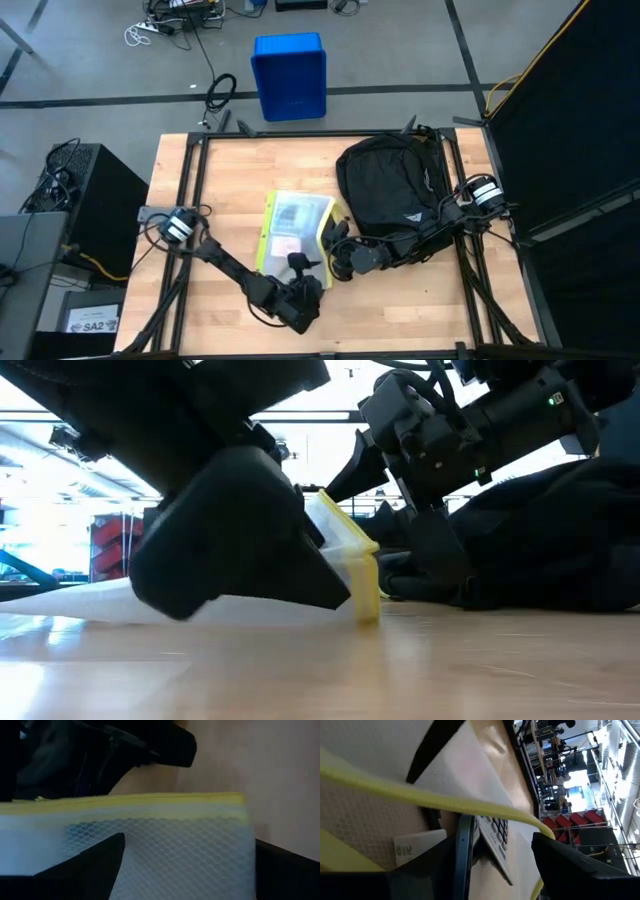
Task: Unpack backpack
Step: Put the blue cellphone into the white zip bag
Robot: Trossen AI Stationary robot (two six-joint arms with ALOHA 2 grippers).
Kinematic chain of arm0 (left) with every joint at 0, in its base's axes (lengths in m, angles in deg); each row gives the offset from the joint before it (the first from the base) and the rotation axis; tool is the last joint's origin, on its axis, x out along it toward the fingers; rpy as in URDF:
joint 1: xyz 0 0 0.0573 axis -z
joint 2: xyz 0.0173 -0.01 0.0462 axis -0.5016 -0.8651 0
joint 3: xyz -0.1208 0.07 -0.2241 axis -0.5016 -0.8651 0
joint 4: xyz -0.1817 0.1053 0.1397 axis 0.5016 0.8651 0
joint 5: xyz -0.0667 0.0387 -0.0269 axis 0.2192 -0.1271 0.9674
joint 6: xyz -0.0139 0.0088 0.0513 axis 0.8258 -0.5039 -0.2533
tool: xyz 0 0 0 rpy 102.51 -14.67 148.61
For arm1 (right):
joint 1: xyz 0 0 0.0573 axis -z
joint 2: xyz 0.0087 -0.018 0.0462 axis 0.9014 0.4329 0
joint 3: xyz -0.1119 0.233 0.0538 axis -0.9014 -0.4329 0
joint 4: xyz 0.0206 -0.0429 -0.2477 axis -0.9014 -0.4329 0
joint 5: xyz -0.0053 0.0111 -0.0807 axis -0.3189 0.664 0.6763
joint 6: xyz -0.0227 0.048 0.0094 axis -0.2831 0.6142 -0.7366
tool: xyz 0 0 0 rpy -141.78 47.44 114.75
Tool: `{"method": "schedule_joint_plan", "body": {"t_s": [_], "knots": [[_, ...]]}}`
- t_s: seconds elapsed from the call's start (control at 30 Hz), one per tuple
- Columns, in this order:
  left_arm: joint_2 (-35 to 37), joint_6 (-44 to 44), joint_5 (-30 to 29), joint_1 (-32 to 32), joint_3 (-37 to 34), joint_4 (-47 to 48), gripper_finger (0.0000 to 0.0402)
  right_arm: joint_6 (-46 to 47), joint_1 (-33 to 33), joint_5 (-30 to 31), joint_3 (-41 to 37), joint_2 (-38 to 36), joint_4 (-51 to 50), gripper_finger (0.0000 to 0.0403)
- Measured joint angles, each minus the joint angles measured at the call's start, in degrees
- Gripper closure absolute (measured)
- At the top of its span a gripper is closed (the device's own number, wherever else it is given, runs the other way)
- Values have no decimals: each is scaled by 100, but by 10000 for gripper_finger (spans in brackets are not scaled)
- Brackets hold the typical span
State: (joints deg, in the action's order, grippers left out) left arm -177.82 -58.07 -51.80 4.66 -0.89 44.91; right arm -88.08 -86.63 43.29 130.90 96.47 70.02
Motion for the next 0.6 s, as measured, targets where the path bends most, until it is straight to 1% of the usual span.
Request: {"method": "schedule_joint_plan", "body": {"t_s": [0.07,0.17,0.23,0.33,0.37,0.43,0.6], "knots": [[-41,-20,-95,-1,68,14,95,26,0,0,0,0,-2,188],[-70,34,-147,-31,99,-77,171,34,0,-2,0,0,-2,186],[-74,165,-146,-54,99,-134,237,113,0,-4,0,0,-3,183],[-74,302,-130,-74,99,-266,349,222,-2,-7,0,0,-19,177],[-74,346,-130,-75,99,-273,374,225,-2,-7,0,0,-29,175],[-74,457,-125,-75,97,-266,390,250,-7,-16,0,0,-45,170],[-74,533,-110,-75,97,-294,400,753,-149,-67,0,0,-111,158]]}}
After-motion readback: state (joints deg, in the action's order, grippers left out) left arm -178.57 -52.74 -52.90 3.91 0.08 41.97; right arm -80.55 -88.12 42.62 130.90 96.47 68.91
